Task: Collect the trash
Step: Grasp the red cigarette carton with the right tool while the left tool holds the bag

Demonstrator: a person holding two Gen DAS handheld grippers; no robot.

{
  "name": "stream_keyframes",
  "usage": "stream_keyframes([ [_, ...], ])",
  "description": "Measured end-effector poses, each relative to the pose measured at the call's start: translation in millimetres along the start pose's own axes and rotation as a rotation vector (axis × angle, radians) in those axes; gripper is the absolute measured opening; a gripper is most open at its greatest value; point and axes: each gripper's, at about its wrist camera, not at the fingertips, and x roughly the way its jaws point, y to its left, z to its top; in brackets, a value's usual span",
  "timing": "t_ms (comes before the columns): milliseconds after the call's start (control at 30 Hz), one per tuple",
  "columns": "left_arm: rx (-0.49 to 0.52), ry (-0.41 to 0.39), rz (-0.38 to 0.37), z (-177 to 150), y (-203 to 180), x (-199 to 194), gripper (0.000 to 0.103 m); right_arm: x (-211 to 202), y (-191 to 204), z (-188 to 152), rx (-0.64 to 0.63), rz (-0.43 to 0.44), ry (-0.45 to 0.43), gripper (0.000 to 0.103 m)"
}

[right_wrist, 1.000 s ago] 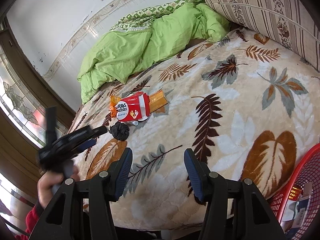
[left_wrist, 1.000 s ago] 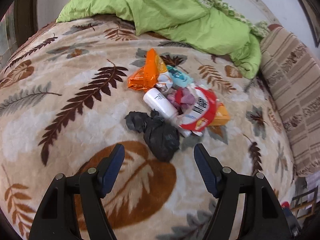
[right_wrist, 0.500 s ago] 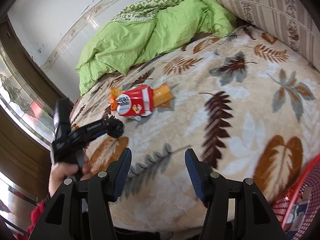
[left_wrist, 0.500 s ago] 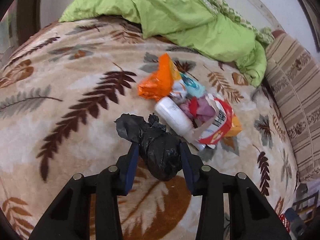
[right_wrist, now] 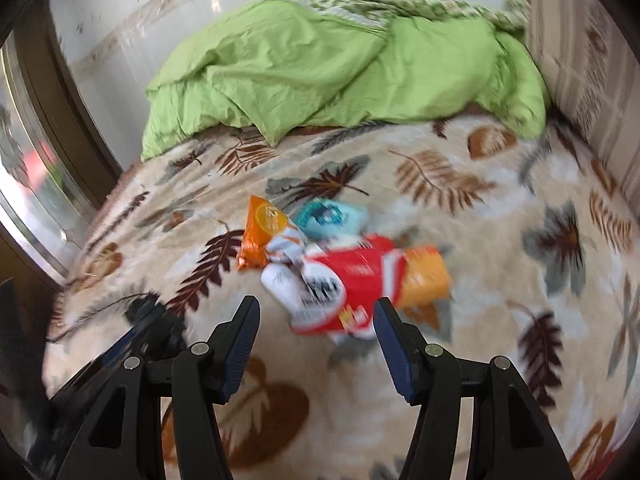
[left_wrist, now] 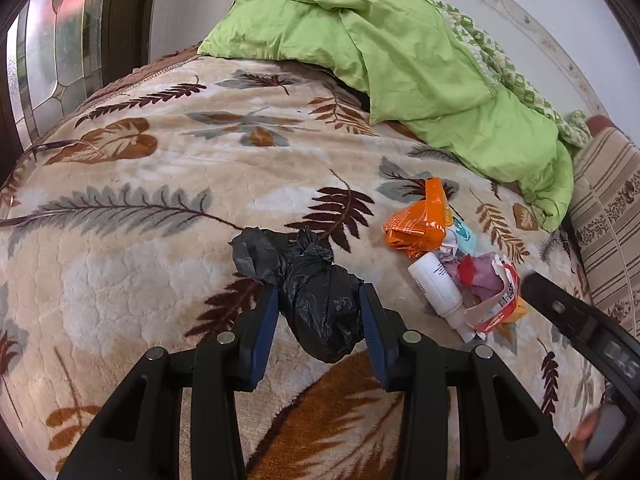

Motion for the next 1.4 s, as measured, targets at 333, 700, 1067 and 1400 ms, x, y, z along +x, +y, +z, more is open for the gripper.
stream_keyframes([
  [333,0.103,0.0,-0.057,-7,-27,-1,0.04,25,-24,0,0.026,-0.116,-0.006,0.032],
  [700,0.211,0.012,-0.136,-19,-56,-2,0.04,4,-97,-28,0.298,0.028,0.01,0.022],
  [1067,0.26,0.015,-0.161,-26,-70,-2,0.04,18,-116,-35,0.369,0.105,0.061,0.004],
  [1400,0.27,-0.002,-0.181,-31,-72,-12,0.04,-29,-100,-45,0.283,0.104,-0.058,0.004],
])
